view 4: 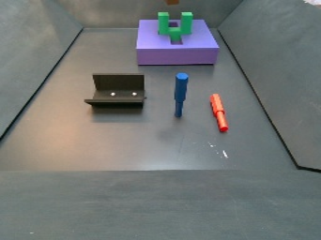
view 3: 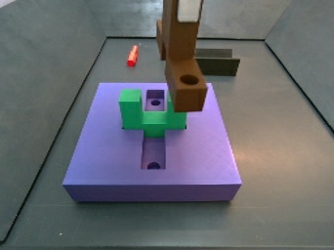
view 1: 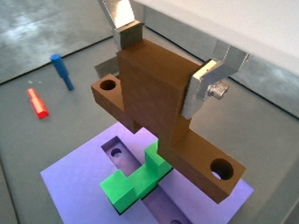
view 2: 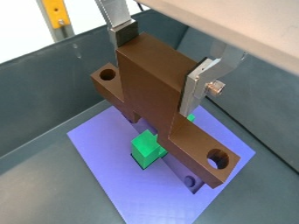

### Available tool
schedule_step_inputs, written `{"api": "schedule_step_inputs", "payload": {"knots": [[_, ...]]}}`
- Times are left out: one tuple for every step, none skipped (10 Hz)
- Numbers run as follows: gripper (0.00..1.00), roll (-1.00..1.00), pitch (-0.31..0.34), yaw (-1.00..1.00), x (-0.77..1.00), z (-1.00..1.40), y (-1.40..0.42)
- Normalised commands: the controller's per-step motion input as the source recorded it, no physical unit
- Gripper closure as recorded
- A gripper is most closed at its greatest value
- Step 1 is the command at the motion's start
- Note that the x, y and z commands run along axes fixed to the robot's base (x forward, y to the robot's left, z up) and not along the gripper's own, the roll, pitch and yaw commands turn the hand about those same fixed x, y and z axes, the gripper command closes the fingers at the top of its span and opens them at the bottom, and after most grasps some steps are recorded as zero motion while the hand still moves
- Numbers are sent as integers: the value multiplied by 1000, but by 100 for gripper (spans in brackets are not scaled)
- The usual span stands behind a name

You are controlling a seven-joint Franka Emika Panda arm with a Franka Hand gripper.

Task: Pick up the brown object. Move up. Move to above the board. Insert the brown object.
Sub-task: Insert the brown object.

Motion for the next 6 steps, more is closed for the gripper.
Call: {"api": "schedule_step_inputs", "payload": {"knots": [[100, -99, -11, -323, 0, -249, 9], [100, -110, -50, -231, -54, -194, 0], [100, -144, -79, -211, -31, -180, 37], [100, -100, -99, -303, -46, -280, 6], [100, -100, -136, -309, -146, -289, 17], [100, -80, -200, -117, -334, -171, 11]]}}
